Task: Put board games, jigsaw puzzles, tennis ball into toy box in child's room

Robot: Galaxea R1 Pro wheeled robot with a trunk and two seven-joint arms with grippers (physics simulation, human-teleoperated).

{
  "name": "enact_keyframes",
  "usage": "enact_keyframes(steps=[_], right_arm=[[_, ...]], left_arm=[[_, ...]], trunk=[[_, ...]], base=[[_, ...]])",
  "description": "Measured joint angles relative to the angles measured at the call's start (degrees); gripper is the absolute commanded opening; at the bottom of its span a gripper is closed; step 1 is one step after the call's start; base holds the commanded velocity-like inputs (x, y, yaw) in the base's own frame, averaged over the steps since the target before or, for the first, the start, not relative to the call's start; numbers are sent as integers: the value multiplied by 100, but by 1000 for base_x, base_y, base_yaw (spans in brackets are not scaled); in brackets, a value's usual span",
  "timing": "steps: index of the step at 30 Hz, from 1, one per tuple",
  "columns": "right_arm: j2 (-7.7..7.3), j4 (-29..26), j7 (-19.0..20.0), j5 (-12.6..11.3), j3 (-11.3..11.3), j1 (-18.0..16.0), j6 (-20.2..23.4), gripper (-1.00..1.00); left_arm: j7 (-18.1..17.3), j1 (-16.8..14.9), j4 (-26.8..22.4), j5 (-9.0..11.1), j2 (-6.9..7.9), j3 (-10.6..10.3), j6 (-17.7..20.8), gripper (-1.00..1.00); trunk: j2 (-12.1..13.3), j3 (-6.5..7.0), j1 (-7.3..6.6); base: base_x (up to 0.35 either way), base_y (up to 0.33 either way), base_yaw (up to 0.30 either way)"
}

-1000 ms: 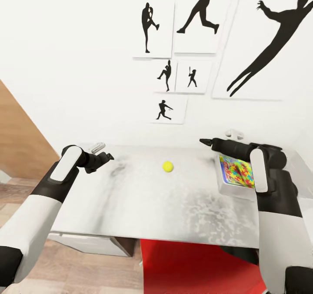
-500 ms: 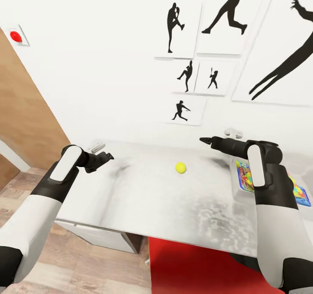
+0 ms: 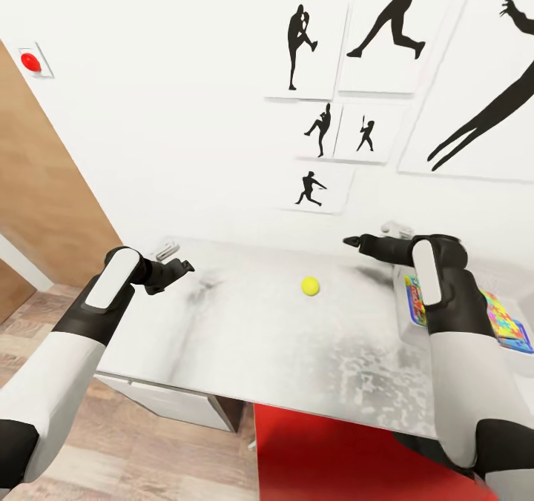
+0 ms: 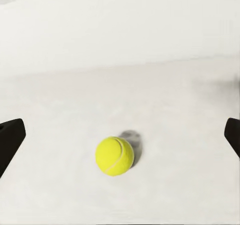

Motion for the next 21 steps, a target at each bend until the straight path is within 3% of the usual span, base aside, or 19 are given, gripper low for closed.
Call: enact_keyframes(steps=[2,9,10,21], right_arm=[[10,451,-226,8,3,-176,0,100],[22,1315,-459,20,9,-510,-93,100],[29,1820,-533,33,14,-676,-273,100],[193,2619,-654,59,29,-978,-528,100]], left_arm=[[0,3,-5,0,0,0,2,100],[0,7,-15,0,0,0,4,100],[0,11,-29,0,0,0,4,100],[4,26,-119,1,7,1,4,100]], trunk=[[0,0,0],[0,0,0],[0,0,0],[0,0,0]], base=[[0,0,3],[0,0,1],[0,0,0],[0,0,0]])
